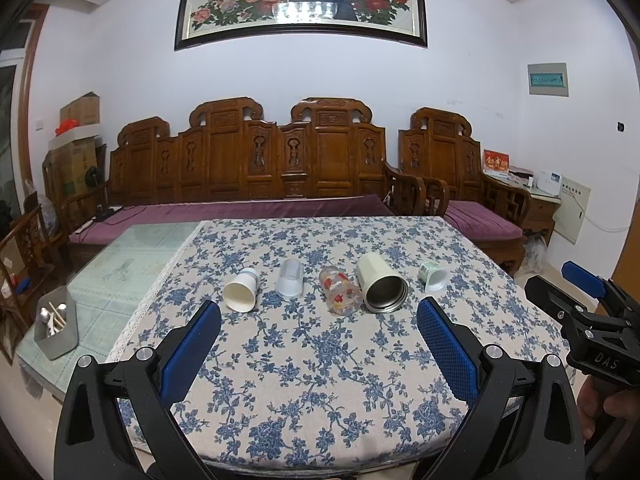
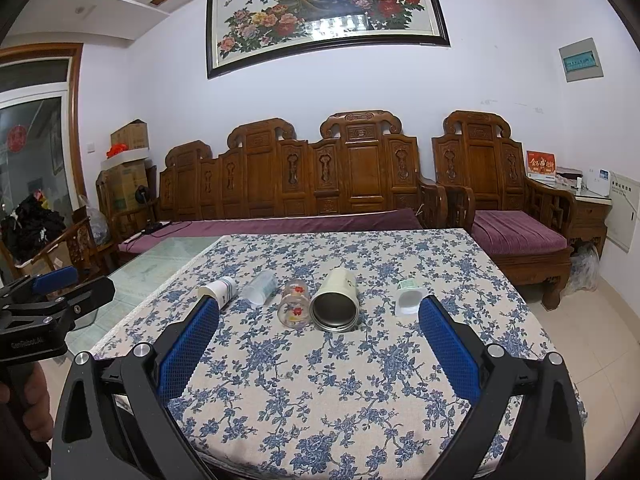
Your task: Flip cup upside down
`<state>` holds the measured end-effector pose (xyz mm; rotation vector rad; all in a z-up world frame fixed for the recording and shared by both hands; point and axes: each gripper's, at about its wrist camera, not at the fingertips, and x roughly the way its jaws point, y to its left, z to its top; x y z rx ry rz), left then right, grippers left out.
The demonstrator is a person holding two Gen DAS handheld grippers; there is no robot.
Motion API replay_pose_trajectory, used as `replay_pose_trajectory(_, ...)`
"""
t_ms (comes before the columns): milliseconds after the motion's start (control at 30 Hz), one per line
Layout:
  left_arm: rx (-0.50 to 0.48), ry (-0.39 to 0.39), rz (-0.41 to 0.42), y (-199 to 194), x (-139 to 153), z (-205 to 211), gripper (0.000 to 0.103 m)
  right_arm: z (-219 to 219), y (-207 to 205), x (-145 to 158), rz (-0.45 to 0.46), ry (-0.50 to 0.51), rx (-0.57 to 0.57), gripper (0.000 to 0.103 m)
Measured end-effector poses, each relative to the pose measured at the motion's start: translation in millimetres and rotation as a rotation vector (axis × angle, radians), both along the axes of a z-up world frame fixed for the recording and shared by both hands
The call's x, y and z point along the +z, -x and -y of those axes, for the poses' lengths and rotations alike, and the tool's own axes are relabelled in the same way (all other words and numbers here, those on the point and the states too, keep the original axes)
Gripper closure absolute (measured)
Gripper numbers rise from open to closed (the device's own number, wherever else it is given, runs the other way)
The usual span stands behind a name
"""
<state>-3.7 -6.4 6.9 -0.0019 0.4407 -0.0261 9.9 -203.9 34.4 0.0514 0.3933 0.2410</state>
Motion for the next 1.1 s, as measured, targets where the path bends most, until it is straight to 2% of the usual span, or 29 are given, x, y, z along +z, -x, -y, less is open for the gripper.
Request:
replay_pose_trajectory(767,0.000,0.000,-0.012,-3.5,-1.8,-3.3,0.009,-4.5,-7.3,-7.4,-0.019,-0.001,0.001,0.002)
replay_pose_trajectory(1100,-0.036,-0.008,-0.120,-47.2,-23.5,-10.4,0.009,-5.3,-59.5,-31.3,-0.134,0.031,0.010,0.002)
